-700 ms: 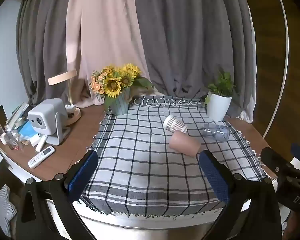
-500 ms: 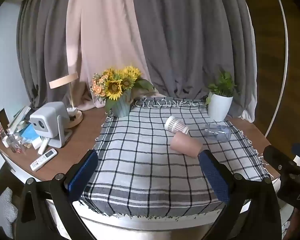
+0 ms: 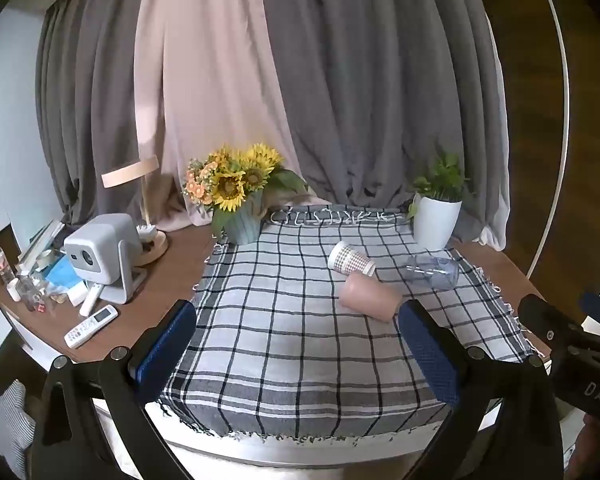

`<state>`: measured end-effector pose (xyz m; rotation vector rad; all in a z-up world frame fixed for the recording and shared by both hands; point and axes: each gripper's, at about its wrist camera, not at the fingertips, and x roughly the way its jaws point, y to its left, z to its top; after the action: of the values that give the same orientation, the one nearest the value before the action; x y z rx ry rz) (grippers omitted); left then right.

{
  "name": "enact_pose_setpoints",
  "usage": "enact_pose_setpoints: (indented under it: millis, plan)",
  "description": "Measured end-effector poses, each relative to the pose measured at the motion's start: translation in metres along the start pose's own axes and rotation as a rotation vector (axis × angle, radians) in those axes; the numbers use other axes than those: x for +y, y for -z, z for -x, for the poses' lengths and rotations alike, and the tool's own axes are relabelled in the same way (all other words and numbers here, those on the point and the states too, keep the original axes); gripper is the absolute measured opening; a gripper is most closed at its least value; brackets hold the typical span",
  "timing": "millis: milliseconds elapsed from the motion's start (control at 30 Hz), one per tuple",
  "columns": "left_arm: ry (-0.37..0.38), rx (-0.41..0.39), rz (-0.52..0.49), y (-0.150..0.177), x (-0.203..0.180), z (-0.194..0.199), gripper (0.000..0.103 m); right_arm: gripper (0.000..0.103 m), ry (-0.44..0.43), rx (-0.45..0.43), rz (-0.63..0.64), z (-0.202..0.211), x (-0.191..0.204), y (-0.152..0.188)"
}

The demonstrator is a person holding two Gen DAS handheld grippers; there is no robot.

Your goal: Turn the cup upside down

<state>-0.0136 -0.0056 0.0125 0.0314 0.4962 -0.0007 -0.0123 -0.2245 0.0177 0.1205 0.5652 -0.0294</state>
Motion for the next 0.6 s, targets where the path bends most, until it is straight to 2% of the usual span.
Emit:
enact_pose_setpoints:
  millis: [600]
  plan:
    - [0.008,-0.002,0.005,-0.0012,-0.003,0.0,0.103,0.102,-0.004,-0.012,-0.008,0.0026,0.0027,0.0033]
